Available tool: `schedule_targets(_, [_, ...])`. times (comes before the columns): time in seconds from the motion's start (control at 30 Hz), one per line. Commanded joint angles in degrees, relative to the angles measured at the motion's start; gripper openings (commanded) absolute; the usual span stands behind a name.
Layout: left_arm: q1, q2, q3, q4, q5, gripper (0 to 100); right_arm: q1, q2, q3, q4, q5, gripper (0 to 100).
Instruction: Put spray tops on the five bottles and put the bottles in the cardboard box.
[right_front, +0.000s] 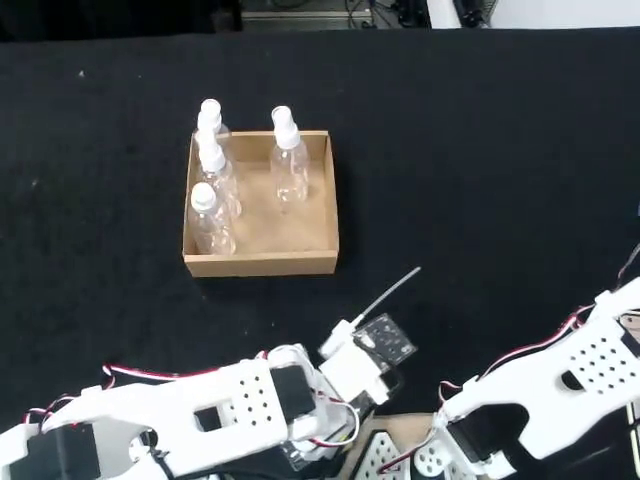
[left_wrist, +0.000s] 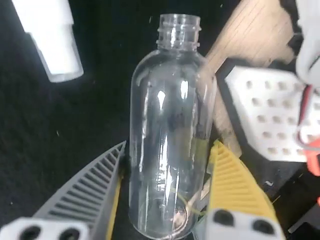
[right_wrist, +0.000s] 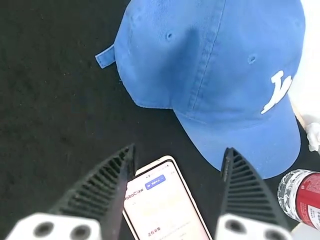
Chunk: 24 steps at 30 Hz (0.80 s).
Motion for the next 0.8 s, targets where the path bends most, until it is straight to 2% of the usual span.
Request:
schedule_targets(0.0, [-1.5, -0.8, 0.6, -0.4, 0.4, 24, 1.0, -1.1, -3.7, 0.3, 0.0, 24.0])
schedule_targets(0.13, [-6.7, -0.4, 0.6, -0.4, -1.3, 24, 1.8, -1.3, -3.6, 0.3, 0.1, 24.1])
schedule_targets(0.3, [-12.9, -0.6, 2.4, -0.4, -12.7, 23, 2.5, -1.4, -3.6, 0.1, 0.1, 24.3])
schedule_targets(0.4, [-15.3, -0.7, 2.9, -0.4, -16.0, 23, 2.9, -1.4, -3.6, 0.0, 0.1, 24.3])
schedule_targets(0.47, [-16.4, -0.7, 2.9, 0.2, -16.5, 23, 3.0, -1.4, -3.6, -0.1, 0.1, 24.3])
schedule_targets(0.77, [-17.0, -0.9, -2.1, 12.0, -16.5, 21, 2.9, -1.4, -3.6, 0.0, 0.1, 24.3])
